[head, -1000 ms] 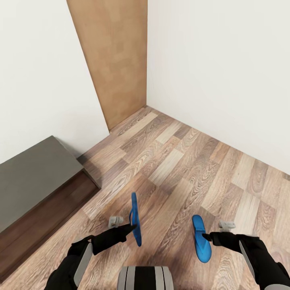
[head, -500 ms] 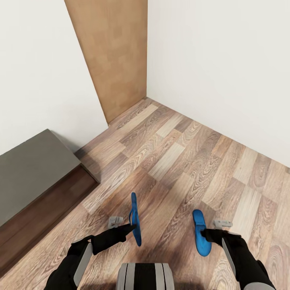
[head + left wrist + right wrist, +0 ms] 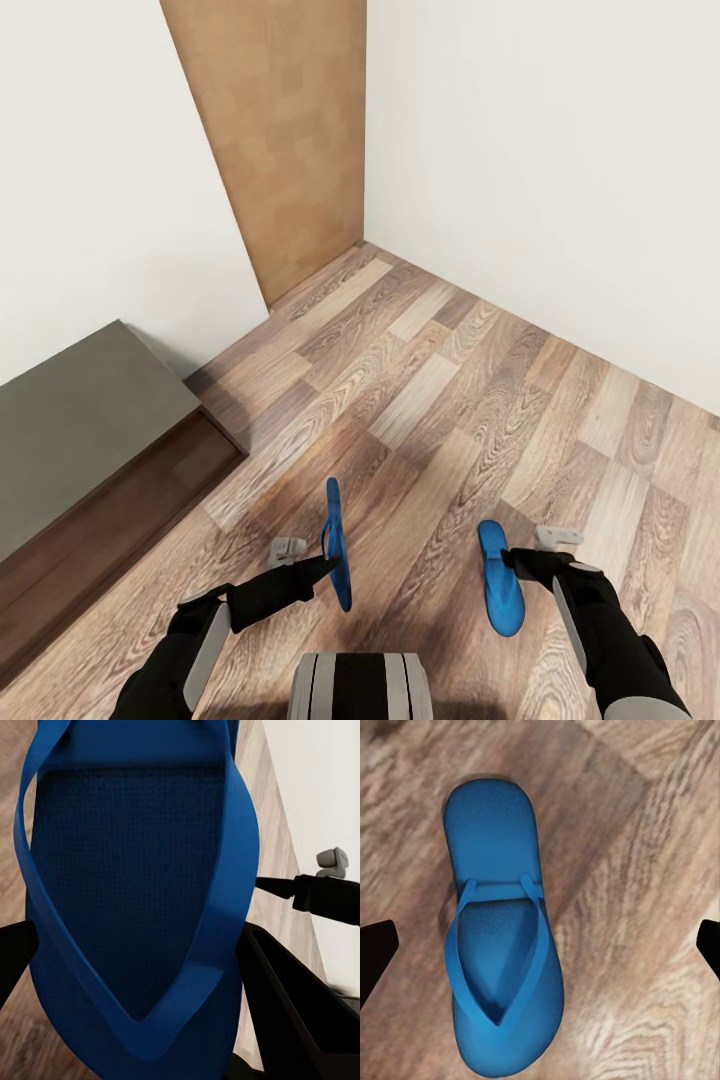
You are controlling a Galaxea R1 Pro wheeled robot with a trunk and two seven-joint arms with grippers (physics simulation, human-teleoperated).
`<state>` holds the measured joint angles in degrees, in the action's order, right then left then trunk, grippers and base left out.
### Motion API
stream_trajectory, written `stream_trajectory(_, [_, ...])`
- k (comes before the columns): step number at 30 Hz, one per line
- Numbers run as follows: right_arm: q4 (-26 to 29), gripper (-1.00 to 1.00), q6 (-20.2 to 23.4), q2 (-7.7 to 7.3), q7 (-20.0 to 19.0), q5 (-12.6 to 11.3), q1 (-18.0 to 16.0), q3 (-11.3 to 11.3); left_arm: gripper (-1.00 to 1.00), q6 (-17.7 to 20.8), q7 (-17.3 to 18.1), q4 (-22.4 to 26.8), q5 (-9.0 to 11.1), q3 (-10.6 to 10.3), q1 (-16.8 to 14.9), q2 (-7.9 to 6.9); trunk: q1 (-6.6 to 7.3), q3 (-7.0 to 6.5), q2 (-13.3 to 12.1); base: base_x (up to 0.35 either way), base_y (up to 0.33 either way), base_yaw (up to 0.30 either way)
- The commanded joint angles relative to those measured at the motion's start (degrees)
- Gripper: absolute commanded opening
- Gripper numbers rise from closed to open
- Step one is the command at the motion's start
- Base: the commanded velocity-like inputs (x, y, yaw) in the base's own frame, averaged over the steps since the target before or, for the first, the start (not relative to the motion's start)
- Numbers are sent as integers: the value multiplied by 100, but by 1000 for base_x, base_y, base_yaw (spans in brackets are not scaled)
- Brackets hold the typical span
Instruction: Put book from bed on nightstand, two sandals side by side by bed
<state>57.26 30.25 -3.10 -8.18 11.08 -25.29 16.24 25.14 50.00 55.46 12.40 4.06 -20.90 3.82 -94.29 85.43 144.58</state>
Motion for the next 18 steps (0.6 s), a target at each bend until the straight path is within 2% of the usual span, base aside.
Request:
stream_trajectory(1, [10,100,25,2,-50,61,-2,11,-100,43,27,0,17,16,-2,5,1,3,1,0,0,0])
stream_trajectory(8, [-99,100,-63,51,-18,38,-2,6,-100,43,27,0,17,11,-2,5,1,3,1,0,0,0])
stream_trajectory(10, [-207,100,-278,91,-13,47,-2,-6,-100,43,27,0,17,9,-2,5,1,3,1,0,0,0])
stream_trajectory(13, [-330,100,-905,188,-10,47,-2,-20,-100,43,27,0,17,8,-2,5,1,3,1,0,0,0])
stream_trajectory(18, [-392,100,-1248,233,-9,63,-2,-24,-100,42,27,0,17,7,-2,12,1,3,1,0,0,0])
